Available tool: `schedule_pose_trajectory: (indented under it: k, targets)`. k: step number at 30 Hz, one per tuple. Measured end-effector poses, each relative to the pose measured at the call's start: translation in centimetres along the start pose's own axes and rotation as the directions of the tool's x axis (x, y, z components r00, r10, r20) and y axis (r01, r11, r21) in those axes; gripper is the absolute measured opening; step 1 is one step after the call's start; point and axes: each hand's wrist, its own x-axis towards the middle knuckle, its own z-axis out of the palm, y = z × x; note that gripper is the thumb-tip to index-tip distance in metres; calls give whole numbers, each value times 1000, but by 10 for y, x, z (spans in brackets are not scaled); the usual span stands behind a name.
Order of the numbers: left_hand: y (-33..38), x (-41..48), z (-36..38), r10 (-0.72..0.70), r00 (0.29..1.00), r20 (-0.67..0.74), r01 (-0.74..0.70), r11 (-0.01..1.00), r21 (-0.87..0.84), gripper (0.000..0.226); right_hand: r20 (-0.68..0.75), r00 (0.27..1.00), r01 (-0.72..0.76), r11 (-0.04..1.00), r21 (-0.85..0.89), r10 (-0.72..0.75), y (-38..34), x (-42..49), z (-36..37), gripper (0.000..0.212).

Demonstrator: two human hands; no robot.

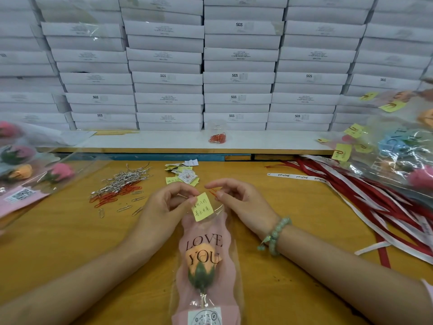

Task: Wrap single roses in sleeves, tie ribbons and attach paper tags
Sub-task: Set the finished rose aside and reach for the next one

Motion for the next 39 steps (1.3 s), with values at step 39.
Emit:
schedule_pose_trajectory:
  k: [39]
  targets:
    - [-3,-1,-1,154,987,36,-157,972,177,16,95,941,338,908,-246,-325,-20,-14,9,5]
